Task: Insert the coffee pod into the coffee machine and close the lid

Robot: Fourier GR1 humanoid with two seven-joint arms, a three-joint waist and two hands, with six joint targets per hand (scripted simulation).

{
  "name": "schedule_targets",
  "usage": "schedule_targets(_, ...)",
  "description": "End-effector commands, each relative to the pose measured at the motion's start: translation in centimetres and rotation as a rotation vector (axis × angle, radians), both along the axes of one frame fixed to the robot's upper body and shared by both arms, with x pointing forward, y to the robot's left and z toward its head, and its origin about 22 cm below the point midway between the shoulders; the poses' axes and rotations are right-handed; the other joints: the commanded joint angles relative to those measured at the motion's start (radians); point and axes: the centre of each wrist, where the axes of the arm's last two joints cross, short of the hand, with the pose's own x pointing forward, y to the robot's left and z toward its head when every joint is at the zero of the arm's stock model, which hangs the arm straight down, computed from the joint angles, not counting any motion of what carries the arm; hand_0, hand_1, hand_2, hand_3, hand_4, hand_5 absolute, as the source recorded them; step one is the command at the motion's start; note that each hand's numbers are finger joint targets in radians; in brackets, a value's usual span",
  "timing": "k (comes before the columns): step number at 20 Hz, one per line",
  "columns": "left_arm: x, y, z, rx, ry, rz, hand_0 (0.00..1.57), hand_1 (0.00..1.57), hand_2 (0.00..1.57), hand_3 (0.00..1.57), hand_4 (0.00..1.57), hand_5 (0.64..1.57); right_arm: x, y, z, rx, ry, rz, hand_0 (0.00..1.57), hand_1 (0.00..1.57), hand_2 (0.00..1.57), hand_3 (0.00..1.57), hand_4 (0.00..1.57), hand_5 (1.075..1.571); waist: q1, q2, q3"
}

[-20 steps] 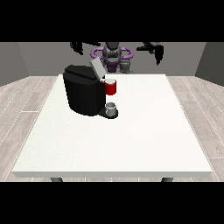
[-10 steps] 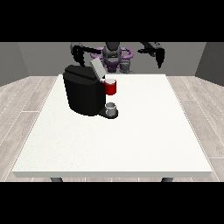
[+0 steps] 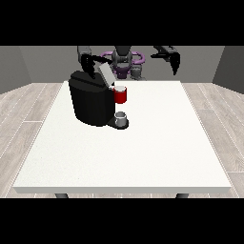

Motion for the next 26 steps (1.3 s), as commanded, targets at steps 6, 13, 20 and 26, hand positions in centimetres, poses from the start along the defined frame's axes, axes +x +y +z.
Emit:
schedule_targets(6,-0.2,2.0,0.2,-0.009,-0.053,0.061,0.00,0.00,0.00,0.00,0.00,1.571,1.7,2.2,1.8,-0.023,-0.002,0.070,0.00,0.00,0.00,0.00,0.04,1.571,-0.046,0.044,0.0008)
schedule_targets(13,-0.1,1.9,1.0,0.022,-0.046,0.057,0.00,0.00,0.00,0.00,0.00,1.571,2.6,2.5,2.1,-0.048,-0.032,0.083,0.00,0.00,0.00,0.00,0.00,1.571,-0.028,0.066,0.0010)
schedule_targets(20,0.2,2.4,1.8,0.018,-0.027,0.077,0.00,0.00,0.00,0.00,0.00,1.571,2.3,3.2,0.9,-0.075,-0.041,0.118,0.00,0.00,0.00,0.00,0.08,1.571,-0.038,0.061,0.0010)
schedule_targets(26,0.9,3.6,1.8,0.021,-0.030,0.113,0.00,0.00,0.00,0.00,0.14,1.571,3.3,7.8,4.3,-0.112,-0.085,0.174,0.00,0.00,0.00,0.00,0.00,1.571,-0.046,0.052,0.0008)
